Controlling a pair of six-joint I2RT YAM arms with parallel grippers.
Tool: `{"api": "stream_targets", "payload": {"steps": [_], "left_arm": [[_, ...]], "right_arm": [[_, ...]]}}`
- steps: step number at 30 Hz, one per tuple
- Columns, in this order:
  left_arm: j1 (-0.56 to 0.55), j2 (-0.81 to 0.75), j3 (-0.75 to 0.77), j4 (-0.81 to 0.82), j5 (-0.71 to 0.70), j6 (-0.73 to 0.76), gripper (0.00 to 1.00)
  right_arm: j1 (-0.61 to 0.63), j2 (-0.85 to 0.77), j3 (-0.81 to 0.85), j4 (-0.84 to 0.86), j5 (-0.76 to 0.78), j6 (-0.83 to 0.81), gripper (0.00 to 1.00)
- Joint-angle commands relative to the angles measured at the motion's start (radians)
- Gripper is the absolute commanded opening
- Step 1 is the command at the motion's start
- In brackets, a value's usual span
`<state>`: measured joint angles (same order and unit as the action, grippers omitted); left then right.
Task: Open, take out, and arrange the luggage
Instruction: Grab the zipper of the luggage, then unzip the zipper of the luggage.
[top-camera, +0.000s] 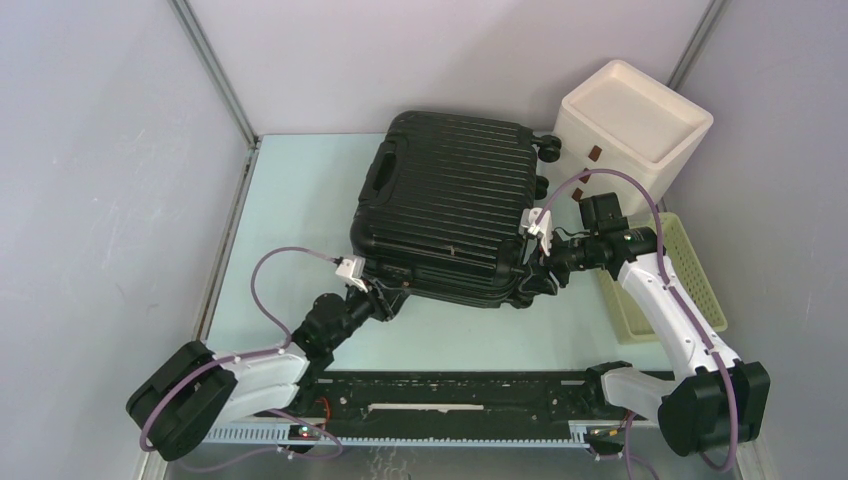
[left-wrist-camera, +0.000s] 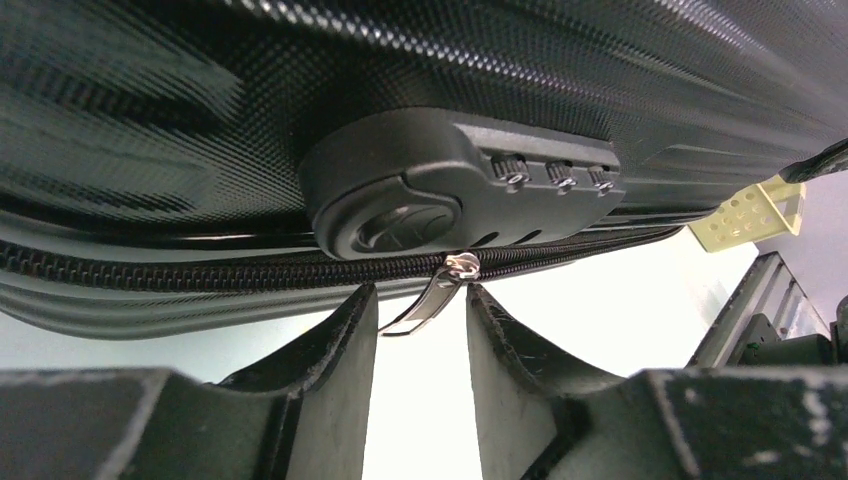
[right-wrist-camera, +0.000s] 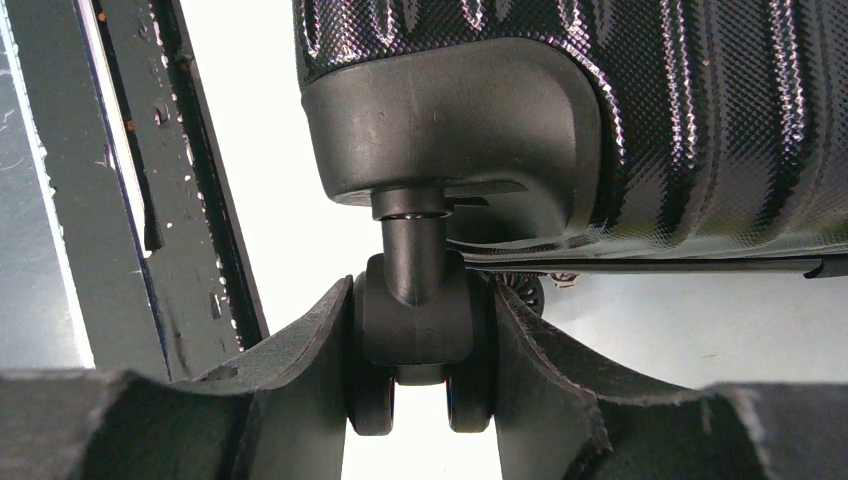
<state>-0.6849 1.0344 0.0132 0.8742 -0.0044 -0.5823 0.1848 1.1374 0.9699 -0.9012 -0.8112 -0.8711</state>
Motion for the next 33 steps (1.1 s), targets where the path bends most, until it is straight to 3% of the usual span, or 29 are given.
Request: {"api": "stream_targets", "payload": {"steps": [1,4,10,14,23,33], "left_arm": [[0.005,0.010,0.015,0.066,-0.003,0.023,0.41],[0.005,0.022,0.019,0.067,0.018,0.020,0.37],[0.004,0.022,0.015,0.066,0.025,0.019,0.19],[0.005,-0.002,0.013,0.031,0.013,0.031,0.13],[0.005,-0.104,-0.007,-0.127,-0.076,0.055,0.04],[0.004,-0.271,-0.042,-0.319,-0.190,0.039,0.00]], "right_arm": [[-0.016,0.027,0.003,-0.051,0.176,-0.009,0.02],[-0.015,0.028,0.003,-0.051,0.176,-0.009,0.02],[-0.014,0.034,0.003,-0.052,0.180,-0.010,0.02],[-0.016,0.036,0.003,-0.054,0.186,-0.010,0.02],[-0.046,0.032,0.003,-0.053,0.204,-0.010,0.02],[-0.114,0.024,0.003,-0.043,0.270,0.006,0.00]]}}
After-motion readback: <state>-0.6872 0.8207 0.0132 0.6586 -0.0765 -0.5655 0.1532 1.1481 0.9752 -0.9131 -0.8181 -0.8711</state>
